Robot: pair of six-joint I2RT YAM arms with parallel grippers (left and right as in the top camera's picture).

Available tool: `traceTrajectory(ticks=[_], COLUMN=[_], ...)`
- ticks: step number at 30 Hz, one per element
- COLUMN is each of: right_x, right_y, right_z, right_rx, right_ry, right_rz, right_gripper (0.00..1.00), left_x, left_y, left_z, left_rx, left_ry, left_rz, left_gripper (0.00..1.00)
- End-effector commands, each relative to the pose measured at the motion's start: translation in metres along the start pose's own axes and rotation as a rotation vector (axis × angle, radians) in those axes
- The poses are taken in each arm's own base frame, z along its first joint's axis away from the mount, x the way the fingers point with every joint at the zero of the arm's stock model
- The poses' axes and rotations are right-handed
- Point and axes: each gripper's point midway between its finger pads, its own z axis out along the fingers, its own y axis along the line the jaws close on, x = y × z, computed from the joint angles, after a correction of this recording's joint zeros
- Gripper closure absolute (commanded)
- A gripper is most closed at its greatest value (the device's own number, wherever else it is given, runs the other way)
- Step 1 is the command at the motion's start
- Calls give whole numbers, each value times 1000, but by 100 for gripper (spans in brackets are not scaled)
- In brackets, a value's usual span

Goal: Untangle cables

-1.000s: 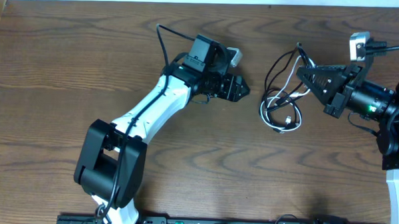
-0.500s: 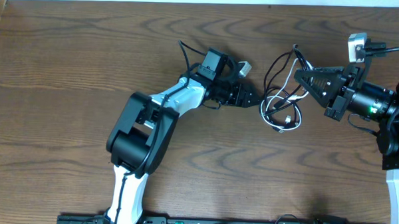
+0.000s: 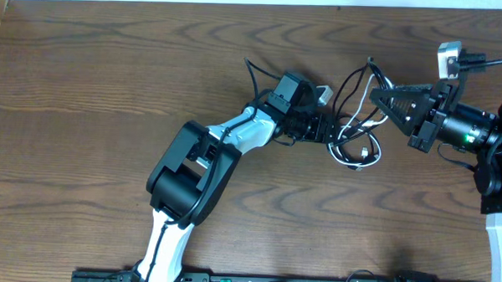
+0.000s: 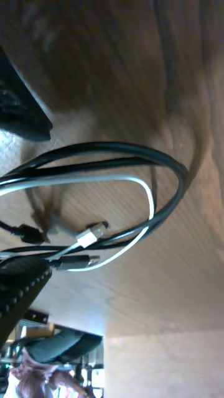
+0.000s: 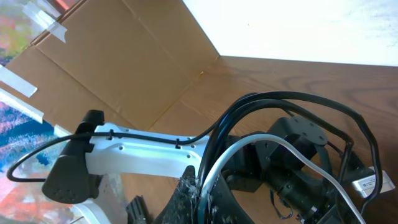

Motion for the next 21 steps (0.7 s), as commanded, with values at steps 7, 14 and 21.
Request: traceTrajectory(ticks=[7, 14, 21], right_x=[-3, -2, 21], right_y=[9, -3, -90], right_z=[-2, -2, -22], right_rx=[-22, 43, 501], right_ry=[-3, -7, 21], right_rz=[-37, -18, 134], right_gripper=[99, 99, 99], left_x=[32, 45, 10], left_y=[38, 73, 105], left_z=[22, 7, -81], left_rx=[-91, -249, -458], left_ry=[85, 127, 24], left_rz=[-61, -34, -66], left_gripper=[62, 92, 93])
